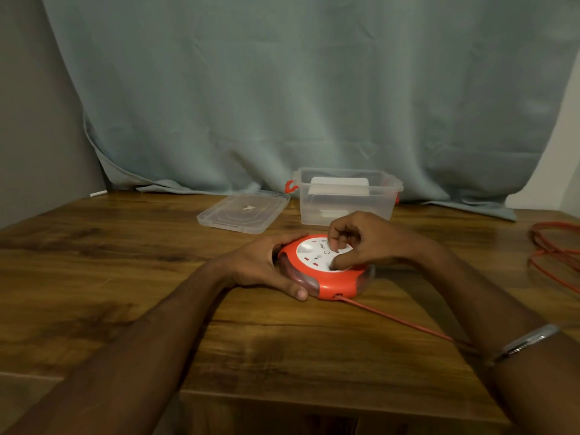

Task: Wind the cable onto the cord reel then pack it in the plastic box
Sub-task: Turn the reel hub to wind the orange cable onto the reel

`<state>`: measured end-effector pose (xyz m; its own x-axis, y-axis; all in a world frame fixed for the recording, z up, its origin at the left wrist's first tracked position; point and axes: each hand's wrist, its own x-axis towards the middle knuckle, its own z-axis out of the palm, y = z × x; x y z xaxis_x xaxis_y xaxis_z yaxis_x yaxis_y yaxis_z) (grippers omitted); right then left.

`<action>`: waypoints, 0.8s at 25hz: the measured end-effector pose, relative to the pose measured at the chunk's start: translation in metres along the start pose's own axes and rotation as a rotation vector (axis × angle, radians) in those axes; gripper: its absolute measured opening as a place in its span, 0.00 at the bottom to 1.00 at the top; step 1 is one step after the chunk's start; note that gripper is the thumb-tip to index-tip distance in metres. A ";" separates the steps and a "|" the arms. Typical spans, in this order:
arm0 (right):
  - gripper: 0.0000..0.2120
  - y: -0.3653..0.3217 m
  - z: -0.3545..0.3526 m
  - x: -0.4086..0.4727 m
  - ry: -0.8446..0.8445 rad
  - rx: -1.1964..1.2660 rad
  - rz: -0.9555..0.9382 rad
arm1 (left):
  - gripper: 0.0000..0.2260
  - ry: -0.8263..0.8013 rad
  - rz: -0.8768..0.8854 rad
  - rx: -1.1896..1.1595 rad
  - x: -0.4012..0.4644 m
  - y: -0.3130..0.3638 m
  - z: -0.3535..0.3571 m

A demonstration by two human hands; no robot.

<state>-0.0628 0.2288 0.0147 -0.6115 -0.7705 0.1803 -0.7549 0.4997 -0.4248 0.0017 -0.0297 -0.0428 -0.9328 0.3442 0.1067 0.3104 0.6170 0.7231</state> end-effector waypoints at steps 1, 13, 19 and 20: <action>0.10 -0.005 0.003 0.000 0.017 -0.042 0.010 | 0.58 0.015 0.003 0.005 -0.001 0.000 0.001; 0.28 -0.026 0.026 0.006 0.279 -0.265 0.079 | 0.57 0.036 -0.005 0.042 -0.003 0.005 0.003; 0.13 -0.015 -0.002 -0.006 0.024 0.060 0.015 | 0.58 -0.011 -0.016 0.026 -0.005 0.008 0.001; 0.14 -0.012 -0.005 -0.007 -0.032 0.048 0.028 | 0.59 -0.027 -0.022 0.025 -0.005 0.009 0.001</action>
<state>-0.0507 0.2300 0.0230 -0.6239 -0.7690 0.1393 -0.7245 0.5024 -0.4719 0.0090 -0.0255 -0.0377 -0.9342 0.3495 0.0723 0.2950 0.6422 0.7075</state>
